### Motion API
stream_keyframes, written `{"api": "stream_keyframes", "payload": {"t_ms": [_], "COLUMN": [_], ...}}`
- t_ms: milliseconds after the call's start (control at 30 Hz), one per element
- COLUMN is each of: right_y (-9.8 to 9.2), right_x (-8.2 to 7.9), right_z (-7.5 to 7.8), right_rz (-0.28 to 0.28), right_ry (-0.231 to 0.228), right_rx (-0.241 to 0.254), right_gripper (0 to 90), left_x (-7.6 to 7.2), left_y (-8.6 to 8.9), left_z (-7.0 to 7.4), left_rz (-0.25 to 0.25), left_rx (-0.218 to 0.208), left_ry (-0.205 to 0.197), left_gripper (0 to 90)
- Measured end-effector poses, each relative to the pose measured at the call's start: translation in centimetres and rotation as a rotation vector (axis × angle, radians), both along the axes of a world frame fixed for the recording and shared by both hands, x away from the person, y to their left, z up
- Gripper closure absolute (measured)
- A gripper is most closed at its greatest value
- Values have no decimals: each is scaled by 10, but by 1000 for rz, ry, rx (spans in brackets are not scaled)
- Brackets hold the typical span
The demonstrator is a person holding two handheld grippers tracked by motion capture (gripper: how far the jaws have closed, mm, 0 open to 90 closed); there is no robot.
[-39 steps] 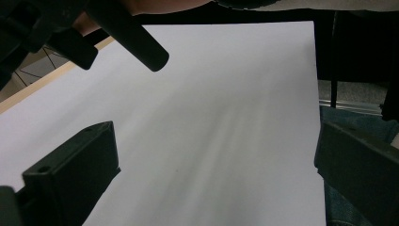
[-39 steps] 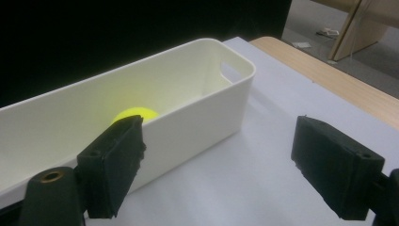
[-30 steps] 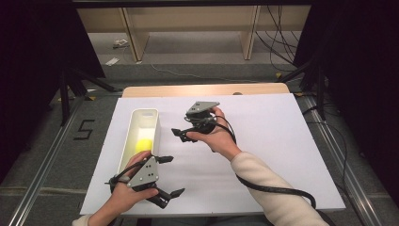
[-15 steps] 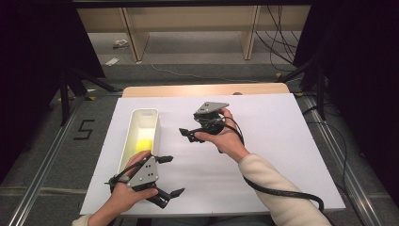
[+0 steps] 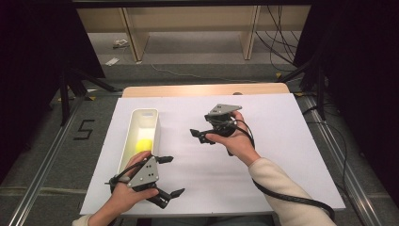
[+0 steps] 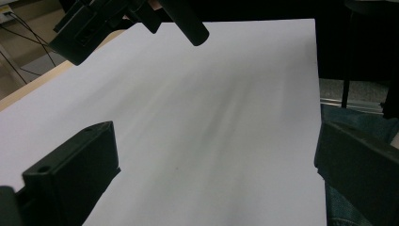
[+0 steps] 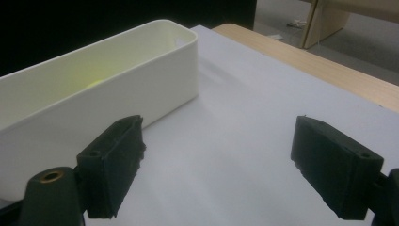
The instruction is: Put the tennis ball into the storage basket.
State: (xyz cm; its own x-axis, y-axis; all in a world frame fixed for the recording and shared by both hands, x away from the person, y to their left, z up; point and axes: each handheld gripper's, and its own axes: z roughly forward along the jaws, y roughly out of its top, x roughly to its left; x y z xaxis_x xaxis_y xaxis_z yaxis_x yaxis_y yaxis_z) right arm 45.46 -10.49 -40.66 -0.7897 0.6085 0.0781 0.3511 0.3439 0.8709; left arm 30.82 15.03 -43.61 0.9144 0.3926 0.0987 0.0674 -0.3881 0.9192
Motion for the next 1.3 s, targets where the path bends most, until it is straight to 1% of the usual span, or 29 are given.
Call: {"api": "stream_keyframes", "payload": {"t_ms": [100,533,933,1133,1300], "right_y": [-5,-19,-42,-55,-66], "right_x": [-1,-4,-10,-17,-24], "right_z": [-2,-5,-7,-10,-11], "right_rz": [-12,-32,-69,-86,-101], "right_ry": [3,10,14,19,13], "right_rx": [3,4,12,16,20], "right_gripper": [181,182,183,183,184], "left_x": [0,0,0,0,0], "left_y": [0,0,0,0,0], "left_z": [0,0,-1,-1,-1], "left_rz": [0,2,2,2,2], "left_rx": [0,-2,-1,1,2], "left_ry": [0,1,2,2,2], "left_gripper": [0,0,0,0,0]}}
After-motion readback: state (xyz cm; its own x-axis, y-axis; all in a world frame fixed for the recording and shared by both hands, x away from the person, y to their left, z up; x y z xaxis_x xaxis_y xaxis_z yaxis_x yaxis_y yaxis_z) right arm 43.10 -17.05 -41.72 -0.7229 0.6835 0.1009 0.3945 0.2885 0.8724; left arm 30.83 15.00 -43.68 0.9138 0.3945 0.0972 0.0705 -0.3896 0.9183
